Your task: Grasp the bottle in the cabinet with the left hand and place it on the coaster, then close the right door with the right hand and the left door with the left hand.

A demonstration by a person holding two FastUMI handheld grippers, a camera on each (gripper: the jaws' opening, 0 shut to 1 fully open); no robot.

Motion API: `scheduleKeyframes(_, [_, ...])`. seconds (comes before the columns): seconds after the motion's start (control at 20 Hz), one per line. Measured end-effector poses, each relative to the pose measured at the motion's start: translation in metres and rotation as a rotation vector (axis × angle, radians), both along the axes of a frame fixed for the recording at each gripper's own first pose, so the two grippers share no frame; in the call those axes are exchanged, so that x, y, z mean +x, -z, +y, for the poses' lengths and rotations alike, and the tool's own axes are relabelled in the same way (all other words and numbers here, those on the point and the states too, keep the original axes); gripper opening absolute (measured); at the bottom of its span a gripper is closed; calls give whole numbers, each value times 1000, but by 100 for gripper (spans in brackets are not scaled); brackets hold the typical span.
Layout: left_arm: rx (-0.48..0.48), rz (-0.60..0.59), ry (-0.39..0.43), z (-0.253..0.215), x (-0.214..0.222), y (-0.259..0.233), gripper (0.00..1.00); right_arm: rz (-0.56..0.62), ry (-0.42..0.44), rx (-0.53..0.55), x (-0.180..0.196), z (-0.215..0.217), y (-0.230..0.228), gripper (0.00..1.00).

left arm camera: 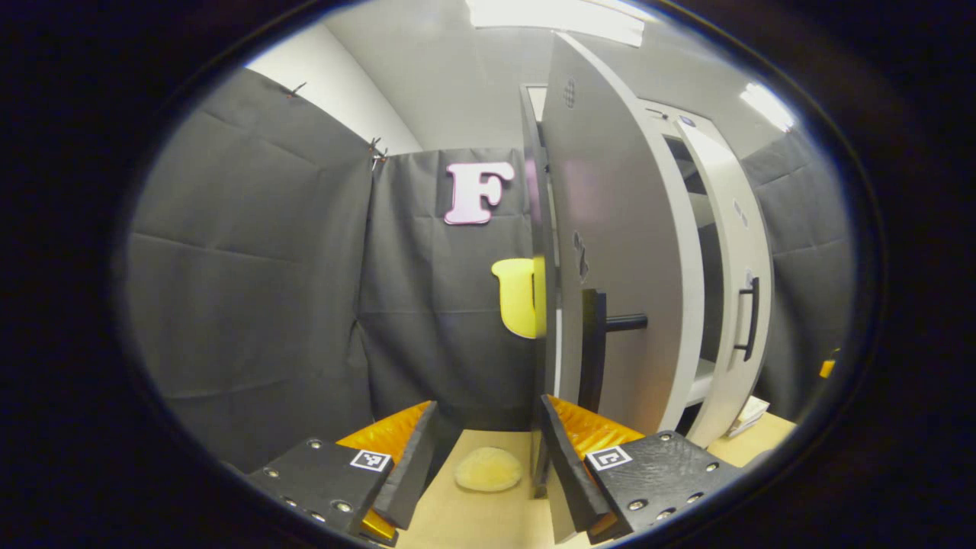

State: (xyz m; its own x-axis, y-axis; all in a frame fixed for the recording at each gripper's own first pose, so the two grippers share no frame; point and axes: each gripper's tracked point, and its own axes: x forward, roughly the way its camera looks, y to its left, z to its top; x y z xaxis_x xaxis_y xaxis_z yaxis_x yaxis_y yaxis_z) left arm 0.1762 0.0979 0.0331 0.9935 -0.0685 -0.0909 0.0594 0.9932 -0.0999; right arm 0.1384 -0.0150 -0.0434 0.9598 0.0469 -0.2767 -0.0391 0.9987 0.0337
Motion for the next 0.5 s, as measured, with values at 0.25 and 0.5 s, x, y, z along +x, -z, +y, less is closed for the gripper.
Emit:
scheduleKeyframes(0.25, [0,-22,26,-27,-5,-6,78,-8,-15,-12,6,-6,-4,96])
scheduleKeyframes(0.5, [-11,-30,65,-54,-5,-9,79,-8,-22,-21,5,-12,-4,96])
